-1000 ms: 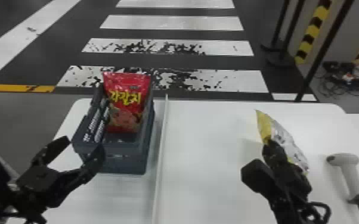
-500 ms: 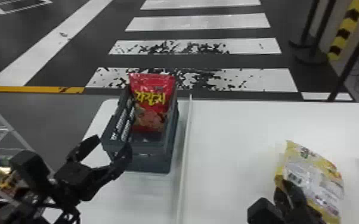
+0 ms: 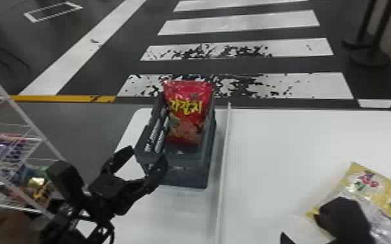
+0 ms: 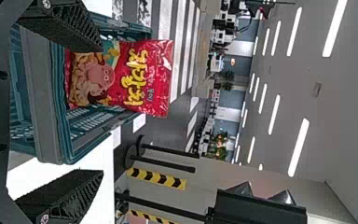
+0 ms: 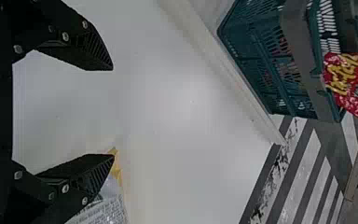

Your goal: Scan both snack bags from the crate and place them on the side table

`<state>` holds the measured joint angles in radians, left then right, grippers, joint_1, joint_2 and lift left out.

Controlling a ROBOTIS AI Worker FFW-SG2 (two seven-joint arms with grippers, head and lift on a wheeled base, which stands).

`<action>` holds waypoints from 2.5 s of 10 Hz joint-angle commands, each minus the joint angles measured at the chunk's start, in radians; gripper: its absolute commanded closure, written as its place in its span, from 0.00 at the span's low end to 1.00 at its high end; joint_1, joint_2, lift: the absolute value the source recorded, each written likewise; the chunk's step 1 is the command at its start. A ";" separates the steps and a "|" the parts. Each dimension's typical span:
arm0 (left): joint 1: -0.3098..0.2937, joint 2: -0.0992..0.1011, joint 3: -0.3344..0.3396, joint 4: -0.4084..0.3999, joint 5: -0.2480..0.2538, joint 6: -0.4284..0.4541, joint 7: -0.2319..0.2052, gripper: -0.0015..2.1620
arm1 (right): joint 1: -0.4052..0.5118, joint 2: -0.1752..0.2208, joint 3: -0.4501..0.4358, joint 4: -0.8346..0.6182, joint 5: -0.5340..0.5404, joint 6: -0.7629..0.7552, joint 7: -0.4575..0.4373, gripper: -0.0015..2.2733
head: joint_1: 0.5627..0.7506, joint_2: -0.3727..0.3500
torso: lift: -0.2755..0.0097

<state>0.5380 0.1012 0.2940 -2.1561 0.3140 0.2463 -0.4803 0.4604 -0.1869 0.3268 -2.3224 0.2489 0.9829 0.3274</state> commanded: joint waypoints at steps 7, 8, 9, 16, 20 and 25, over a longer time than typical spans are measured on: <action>0.008 0.005 -0.001 -0.005 0.002 -0.008 -0.003 0.03 | -0.123 0.103 -0.624 0.187 -0.496 -0.287 -0.168 0.35 | 0.70 0.50 | 0.63; 0.007 0.003 -0.001 -0.002 0.000 -0.008 -0.003 0.03 | -0.131 0.103 -0.632 0.222 -0.496 -0.266 -0.215 0.99 | 0.70 0.44 | 0.63; 0.002 -0.002 -0.001 0.006 0.000 -0.008 -0.003 0.03 | -0.134 0.103 -0.640 0.238 -0.490 -0.220 -0.226 1.00 | 0.70 0.39 | 0.63; -0.007 -0.011 -0.003 0.019 -0.004 -0.008 -0.003 0.03 | -0.120 0.103 -0.618 0.272 -0.373 -0.063 -0.226 1.00 | 0.70 0.35 | 0.63; -0.015 -0.009 -0.007 0.044 -0.006 -0.005 -0.004 0.03 | -0.163 0.096 -0.618 0.351 -0.358 -0.069 -0.220 1.00 | 0.70 0.33 | 0.63; -0.006 -0.015 0.000 0.050 -0.007 -0.005 -0.006 0.03 | -0.296 0.072 -0.589 0.534 -0.347 -0.100 -0.212 0.99 | 0.70 0.34 | 0.63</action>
<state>0.5318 0.0864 0.2940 -2.1050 0.3068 0.2401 -0.4863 0.1735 -0.1141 -0.2635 -1.8004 -0.0982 0.8891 0.1152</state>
